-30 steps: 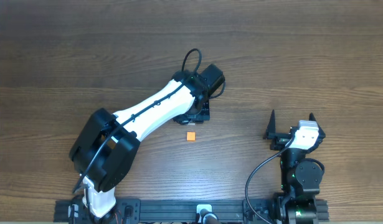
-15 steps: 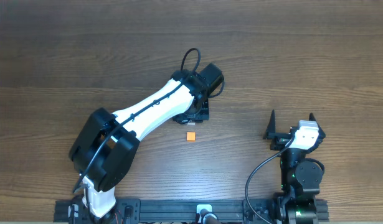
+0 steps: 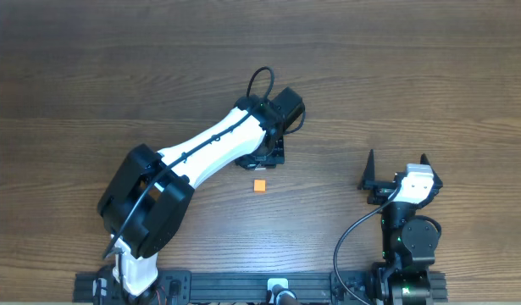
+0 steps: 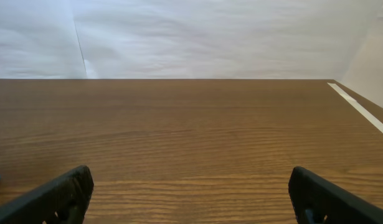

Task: Stack Cubes

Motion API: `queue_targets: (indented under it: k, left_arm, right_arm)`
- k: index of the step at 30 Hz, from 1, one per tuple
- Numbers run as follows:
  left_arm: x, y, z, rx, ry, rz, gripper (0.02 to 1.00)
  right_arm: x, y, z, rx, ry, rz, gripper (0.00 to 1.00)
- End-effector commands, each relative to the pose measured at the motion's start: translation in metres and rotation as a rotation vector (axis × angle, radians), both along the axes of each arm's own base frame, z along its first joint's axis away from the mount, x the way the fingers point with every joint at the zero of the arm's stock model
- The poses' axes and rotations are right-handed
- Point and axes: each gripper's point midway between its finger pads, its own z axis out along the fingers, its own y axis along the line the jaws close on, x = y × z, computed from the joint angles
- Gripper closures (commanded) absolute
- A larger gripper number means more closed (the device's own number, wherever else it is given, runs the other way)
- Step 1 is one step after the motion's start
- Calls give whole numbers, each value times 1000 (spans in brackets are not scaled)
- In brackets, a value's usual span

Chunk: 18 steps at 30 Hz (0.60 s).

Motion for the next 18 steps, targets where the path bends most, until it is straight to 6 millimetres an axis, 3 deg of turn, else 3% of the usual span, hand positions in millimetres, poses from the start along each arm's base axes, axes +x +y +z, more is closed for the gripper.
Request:
queue_targets:
  k: [1,13,18]
  left_arm:
    - [0,2,-7,6,14,-10,980]
    - [-1,2,-7,7,15,-10,978]
    - [-1,2,-7,7,15,-10,879]
  right_arm:
    - [0,3,-1,-1,-1,15,7]
    - [0,3,-1,-1,-1,15,9]
    - [0,3,-1,-1,-1,15,9]
